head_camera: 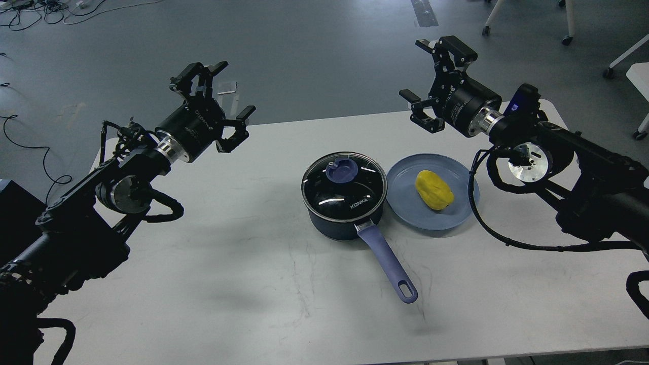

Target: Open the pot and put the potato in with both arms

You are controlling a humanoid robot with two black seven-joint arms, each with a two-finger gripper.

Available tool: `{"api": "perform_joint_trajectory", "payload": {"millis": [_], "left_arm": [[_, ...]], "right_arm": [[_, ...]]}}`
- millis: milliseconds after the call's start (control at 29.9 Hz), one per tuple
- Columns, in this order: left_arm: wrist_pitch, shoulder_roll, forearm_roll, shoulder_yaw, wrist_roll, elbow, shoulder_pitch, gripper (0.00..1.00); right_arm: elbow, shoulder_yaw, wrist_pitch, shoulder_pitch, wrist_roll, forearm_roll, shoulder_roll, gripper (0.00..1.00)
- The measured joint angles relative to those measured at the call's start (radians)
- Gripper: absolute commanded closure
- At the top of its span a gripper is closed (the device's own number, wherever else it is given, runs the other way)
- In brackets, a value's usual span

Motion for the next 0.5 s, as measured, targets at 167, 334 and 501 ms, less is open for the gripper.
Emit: {"api": "perform_joint_trajectory", "payload": {"millis": [167,334,501], "left_arm": [[0.017,0.017,0.010,-0.006,-0.009,-0.054,0.013,0.02],[0.042,0.019,0.014,-0.008,-0.011,-0.059,0.014,0.02],[0.044,0.024,0.014,-0.008,-0.007,-0.060,0.016,0.02]], "right_arm": [[-0.002,0.002,0.001,0.002,0.000,0.000,0.005,0.00],[-0.002,0.010,0.001,0.013,0.001,0.000,0.005,0.00],[-0.002,0.012,-0.002,0.032,0.003,0.000,0.006,0.00]]}}
